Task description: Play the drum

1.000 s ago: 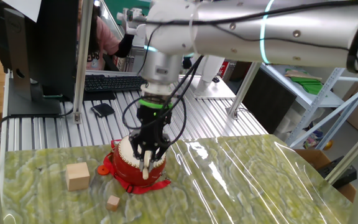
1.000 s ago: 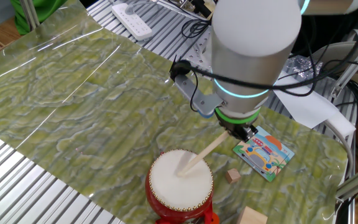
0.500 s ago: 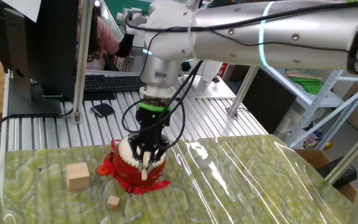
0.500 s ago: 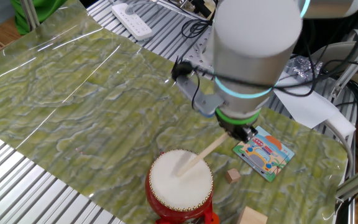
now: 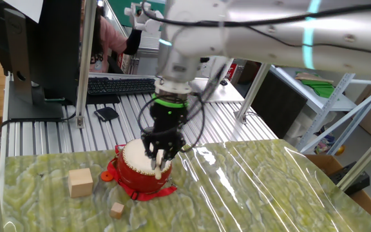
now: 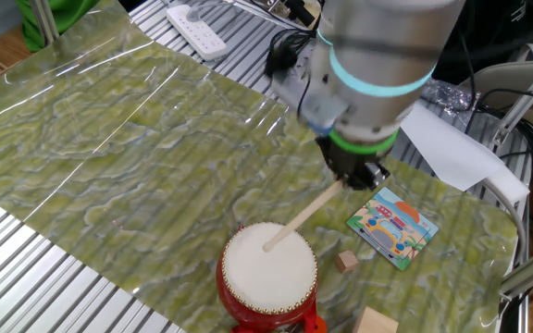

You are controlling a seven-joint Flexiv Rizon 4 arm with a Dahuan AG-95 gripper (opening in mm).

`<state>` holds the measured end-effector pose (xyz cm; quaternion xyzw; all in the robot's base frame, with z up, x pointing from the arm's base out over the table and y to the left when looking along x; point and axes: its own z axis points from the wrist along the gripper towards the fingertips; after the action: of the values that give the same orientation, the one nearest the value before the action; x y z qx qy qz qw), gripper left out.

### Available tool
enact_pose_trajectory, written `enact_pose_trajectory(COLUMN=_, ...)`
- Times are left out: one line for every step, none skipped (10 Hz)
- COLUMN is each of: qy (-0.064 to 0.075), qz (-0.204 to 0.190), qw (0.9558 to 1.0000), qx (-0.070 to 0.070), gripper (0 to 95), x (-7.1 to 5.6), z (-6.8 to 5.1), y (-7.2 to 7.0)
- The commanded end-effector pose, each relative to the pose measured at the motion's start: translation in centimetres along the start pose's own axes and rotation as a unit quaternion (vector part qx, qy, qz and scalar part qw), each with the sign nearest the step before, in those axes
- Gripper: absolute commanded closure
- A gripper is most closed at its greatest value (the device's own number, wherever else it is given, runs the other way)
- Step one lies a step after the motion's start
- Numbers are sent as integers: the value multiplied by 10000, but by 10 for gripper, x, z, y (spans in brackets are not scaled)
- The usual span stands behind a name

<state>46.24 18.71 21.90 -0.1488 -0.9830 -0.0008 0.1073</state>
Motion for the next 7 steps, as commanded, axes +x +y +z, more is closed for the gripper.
enact_pose_trajectory(qy=-391, qz=-332, qw=9986, qx=-83, gripper=950, x=1, z=-17, y=-10)
enact_pose_trajectory(qy=-468, qz=-358, qw=9982, qx=-71, gripper=950, x=1, z=-19, y=-11)
enact_pose_trajectory(qy=-552, qz=-375, qw=9977, qx=-75, gripper=950, x=1, z=-20, y=-12)
enact_pose_trajectory(qy=-558, qz=-372, qw=9977, qx=-77, gripper=950, x=1, z=-21, y=-14)
enact_pose_trajectory(qy=-545, qz=-377, qw=9978, qx=-79, gripper=950, x=-2, z=-23, y=-22)
enact_pose_trajectory(qy=-547, qz=-361, qw=9978, qx=-85, gripper=950, x=-5, z=-24, y=-31)
enact_pose_trajectory(qy=-544, qz=-356, qw=9978, qx=-102, gripper=950, x=-8, z=-25, y=-41)
